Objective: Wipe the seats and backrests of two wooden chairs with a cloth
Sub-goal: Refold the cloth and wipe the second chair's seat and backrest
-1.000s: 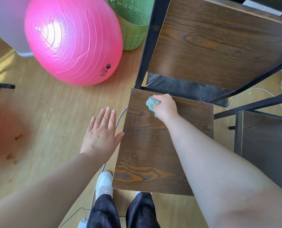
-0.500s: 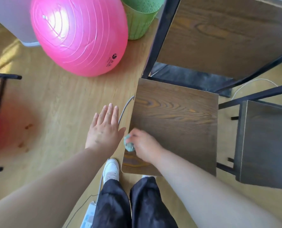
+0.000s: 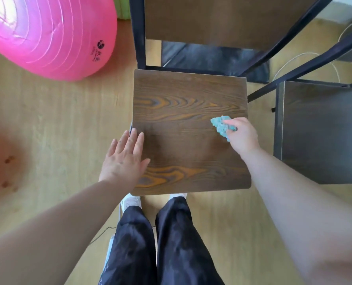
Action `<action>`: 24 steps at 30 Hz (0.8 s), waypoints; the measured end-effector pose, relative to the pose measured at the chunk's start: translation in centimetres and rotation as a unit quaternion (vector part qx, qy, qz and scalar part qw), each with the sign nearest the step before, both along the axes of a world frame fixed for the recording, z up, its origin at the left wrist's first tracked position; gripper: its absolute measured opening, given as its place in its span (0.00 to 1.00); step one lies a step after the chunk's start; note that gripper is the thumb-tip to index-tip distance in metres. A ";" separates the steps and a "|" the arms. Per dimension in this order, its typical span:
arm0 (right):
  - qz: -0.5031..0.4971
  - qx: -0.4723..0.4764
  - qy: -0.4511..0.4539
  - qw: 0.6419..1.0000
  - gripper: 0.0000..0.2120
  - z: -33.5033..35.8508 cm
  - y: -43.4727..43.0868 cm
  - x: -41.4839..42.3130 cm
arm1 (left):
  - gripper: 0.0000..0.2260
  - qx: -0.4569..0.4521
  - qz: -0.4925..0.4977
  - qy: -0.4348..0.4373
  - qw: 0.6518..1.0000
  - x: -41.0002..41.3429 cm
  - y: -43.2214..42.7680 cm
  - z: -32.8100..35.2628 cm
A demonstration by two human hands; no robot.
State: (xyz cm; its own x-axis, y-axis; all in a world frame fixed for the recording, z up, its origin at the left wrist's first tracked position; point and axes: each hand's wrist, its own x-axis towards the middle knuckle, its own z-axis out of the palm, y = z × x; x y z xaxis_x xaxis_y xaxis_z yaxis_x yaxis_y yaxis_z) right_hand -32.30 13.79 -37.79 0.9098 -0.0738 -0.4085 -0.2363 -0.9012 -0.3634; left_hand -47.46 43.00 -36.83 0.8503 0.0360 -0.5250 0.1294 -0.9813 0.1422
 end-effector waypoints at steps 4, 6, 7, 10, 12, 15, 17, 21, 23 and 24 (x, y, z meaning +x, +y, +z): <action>0.025 0.057 0.032 0.998 0.12 -0.4 3.4 -2.4 | 0.31 0.008 -0.021 0.008 1.000 -0.3 -0.8 -0.6; 0.054 0.086 0.037 0.994 0.10 -0.8 6.0 -4.7 | 0.31 0.006 -0.021 0.014 1.000 -0.7 -0.8 -0.6; 0.071 0.098 0.043 0.992 0.10 -1.1 7.2 -6.1 | 0.31 0.004 -0.016 0.018 1.000 -1.0 -0.8 -0.6; 0.144 0.120 0.059 0.981 0.11 -1.6 10.7 -11.0 | 0.32 0.002 -0.004 0.023 1.000 -1.9 -0.4 -0.5; 0.200 0.130 0.070 0.969 0.11 -1.6 12.9 -13.8 | 0.32 -0.001 0.000 0.027 1.000 -2.5 0.2 -0.5; 0.234 0.157 0.090 0.955 0.15 -1.7 13.9 -15.8 | 0.32 0.021 -0.008 0.045 0.999 -3.3 1.1 -0.4; 0.184 0.172 0.045 0.967 0.16 -1.4 12.1 -16.0 | 0.31 0.030 -0.014 0.054 0.998 -3.8 1.3 -0.1; -0.005 0.098 -0.037 0.994 0.15 0.5 3.3 -15.8 | 0.31 0.030 -0.032 0.043 0.998 -4.6 1.2 0.3; -0.080 0.045 -0.037 0.995 0.14 0.9 -1.5 -15.6 | 0.31 0.019 -0.035 0.036 0.999 -4.8 0.9 0.3; -0.111 0.028 -0.029 0.993 0.14 0.9 -3.3 -15.6 | 0.31 0.013 -0.036 0.034 0.999 -4.9 0.7 0.2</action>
State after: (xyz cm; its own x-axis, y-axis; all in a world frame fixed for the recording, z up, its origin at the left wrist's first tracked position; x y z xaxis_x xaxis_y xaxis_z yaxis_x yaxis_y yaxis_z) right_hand -47.91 10.45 -36.85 0.8954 -0.2536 -0.3660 -0.4046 -0.8067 -0.4308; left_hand -52.34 43.72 -36.61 0.8137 -0.0090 -0.5812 0.0676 -0.9916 0.1100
